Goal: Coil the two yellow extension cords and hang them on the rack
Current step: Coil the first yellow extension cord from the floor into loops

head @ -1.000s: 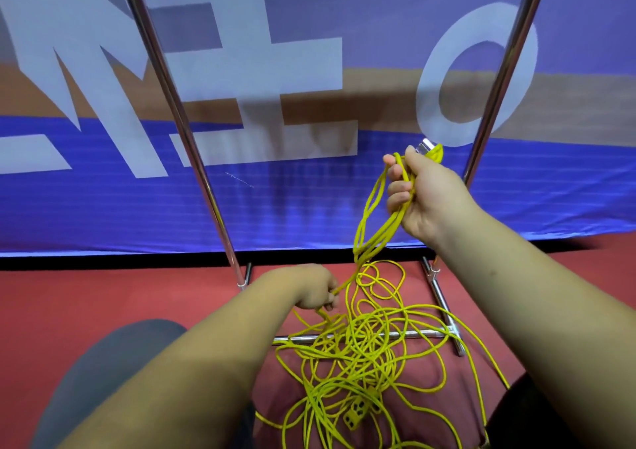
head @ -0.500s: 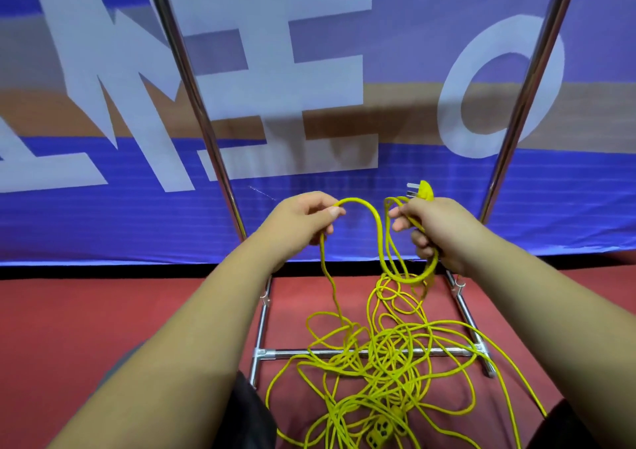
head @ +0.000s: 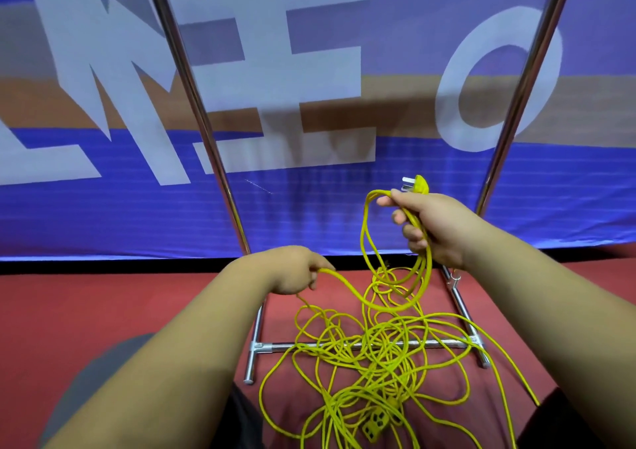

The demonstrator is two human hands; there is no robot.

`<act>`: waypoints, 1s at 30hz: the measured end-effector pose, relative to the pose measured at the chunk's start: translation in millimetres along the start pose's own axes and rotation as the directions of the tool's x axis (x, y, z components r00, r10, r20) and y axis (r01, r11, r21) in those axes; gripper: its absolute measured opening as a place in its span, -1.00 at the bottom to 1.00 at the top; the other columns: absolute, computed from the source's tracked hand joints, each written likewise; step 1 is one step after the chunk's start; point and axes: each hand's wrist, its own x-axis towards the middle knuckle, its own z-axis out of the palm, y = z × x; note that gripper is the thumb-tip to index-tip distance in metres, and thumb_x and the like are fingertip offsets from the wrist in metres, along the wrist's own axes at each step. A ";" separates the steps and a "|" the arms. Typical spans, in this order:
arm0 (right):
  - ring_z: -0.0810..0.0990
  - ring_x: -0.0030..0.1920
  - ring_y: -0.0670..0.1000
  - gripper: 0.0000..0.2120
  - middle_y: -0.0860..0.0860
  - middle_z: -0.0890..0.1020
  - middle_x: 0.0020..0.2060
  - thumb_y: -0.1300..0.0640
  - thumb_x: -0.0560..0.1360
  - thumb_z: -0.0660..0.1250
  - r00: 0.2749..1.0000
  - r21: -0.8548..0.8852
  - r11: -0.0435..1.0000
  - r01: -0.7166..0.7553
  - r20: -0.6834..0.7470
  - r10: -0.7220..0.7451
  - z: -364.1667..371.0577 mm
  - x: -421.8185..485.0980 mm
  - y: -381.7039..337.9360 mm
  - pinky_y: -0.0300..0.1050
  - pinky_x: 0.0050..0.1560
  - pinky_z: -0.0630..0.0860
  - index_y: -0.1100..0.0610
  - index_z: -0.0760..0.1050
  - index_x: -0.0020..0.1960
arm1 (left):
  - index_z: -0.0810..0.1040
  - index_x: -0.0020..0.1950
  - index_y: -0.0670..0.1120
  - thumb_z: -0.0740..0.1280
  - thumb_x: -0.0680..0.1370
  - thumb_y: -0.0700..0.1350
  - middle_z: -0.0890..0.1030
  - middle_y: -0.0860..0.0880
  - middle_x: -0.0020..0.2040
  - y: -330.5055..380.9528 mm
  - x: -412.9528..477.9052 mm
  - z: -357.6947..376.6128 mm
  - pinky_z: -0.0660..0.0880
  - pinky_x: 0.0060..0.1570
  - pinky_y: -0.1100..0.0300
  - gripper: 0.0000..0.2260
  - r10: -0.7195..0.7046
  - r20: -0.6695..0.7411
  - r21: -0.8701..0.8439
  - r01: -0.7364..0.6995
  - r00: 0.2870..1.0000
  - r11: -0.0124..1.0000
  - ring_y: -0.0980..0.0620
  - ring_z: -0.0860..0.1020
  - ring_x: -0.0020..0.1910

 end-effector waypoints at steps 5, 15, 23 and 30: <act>0.27 -0.55 -0.13 -0.69 -0.06 0.44 -0.38 -0.08 0.71 0.29 1.000 0.068 0.998 -0.017 0.017 0.016 -4.3 -6.5 -2.9 -0.28 -0.59 0.20 0.12 0.66 0.20 | 0.43 0.51 -0.03 0.17 0.61 -0.24 0.56 -0.03 0.41 -4.1 6.9 8.5 0.48 0.34 0.01 -0.55 -0.100 0.007 0.127 0.099 0.995 0.987 -0.09 0.53 0.34; 0.45 -0.54 -0.14 -0.60 -0.03 0.60 -0.41 -0.11 0.70 0.31 0.985 0.307 0.951 0.043 -0.173 0.011 3.6 -5.5 8.4 -0.29 -0.55 0.43 0.13 0.57 0.39 | 0.15 0.62 -0.12 0.51 0.54 0.01 0.43 -0.01 0.54 87.9 16.9 76.4 0.48 0.36 0.03 -0.22 0.196 0.071 -0.288 -0.168 0.978 0.943 -0.06 0.50 0.41; 0.81 -0.15 0.07 -0.73 0.19 0.78 -0.11 -0.02 0.73 0.27 0.973 0.436 0.892 0.118 -0.230 -0.016 -1.6 -12.1 4.9 -0.06 -0.27 0.72 0.15 0.55 0.28 | 0.57 -0.01 -0.09 0.43 0.60 0.03 0.65 -0.03 -0.14 99.0 20.3 62.5 0.50 -0.10 0.07 -0.81 0.153 -0.327 -0.254 -0.243 0.933 0.936 -0.04 0.59 -0.15; 0.79 -0.22 0.00 -0.74 0.09 0.78 -0.20 0.02 0.74 0.26 0.983 0.371 0.928 0.035 -0.182 0.036 -6.5 -9.5 9.7 -0.09 -0.29 0.71 0.19 0.58 0.23 | 0.64 0.03 0.02 0.29 0.69 0.01 0.63 0.05 -0.24 94.0 14.0 41.2 0.50 -0.21 0.15 -0.84 0.183 -0.396 -0.373 -0.340 0.900 0.863 0.17 0.53 -0.32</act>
